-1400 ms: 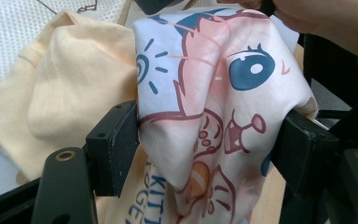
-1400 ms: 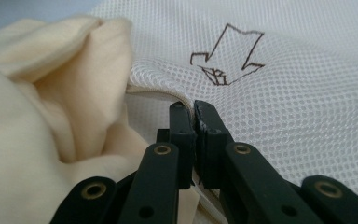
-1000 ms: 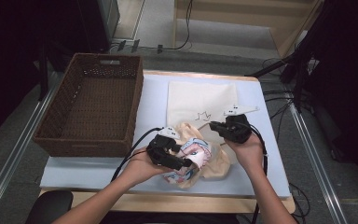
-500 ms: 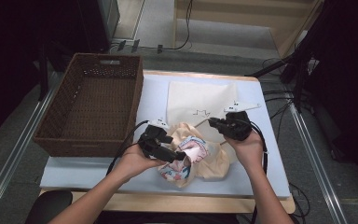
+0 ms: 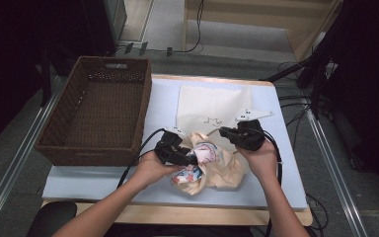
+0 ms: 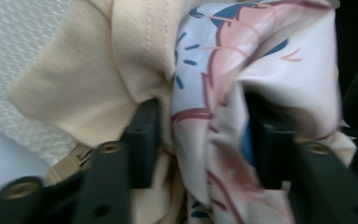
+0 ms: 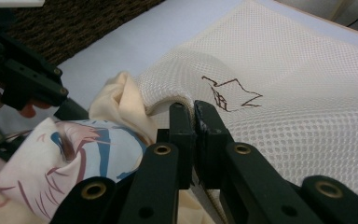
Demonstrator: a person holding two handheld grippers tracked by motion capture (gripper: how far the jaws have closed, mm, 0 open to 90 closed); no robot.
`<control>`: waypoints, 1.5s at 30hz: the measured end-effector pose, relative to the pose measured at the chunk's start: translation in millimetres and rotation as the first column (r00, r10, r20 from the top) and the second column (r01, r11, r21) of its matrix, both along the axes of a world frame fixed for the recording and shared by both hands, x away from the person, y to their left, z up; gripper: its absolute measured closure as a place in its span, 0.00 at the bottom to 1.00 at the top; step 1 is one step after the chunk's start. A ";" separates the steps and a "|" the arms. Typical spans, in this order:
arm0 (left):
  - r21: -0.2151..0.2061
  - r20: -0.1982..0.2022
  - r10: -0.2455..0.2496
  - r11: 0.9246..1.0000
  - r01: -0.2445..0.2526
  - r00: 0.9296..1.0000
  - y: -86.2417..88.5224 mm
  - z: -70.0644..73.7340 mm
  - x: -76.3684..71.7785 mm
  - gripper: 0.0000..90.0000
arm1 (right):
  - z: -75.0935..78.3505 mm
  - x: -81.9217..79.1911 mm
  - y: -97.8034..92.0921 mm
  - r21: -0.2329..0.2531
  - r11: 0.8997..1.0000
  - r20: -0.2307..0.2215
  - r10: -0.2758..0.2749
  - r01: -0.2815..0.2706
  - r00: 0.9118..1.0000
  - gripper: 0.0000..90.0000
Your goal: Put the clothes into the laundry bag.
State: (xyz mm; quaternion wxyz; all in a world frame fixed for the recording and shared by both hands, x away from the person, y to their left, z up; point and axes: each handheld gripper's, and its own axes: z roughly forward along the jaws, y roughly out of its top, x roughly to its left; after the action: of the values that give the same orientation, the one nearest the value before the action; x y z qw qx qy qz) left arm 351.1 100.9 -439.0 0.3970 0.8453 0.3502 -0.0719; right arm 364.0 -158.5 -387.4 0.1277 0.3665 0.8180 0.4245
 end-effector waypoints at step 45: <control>0.035 0.075 -0.004 0.999 0.001 0.997 -40.4 20.7 27.2 0.73 | 6.9 -13.4 -2.0 0.053 0.999 -0.004 0.005 -0.005 1.000 0.98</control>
State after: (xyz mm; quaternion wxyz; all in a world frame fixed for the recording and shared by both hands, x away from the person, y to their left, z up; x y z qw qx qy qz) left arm 378.4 60.5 -418.4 0.3950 0.8546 0.3352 -0.0343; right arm 350.7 -160.5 -380.5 0.1151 0.3687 0.8076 0.4457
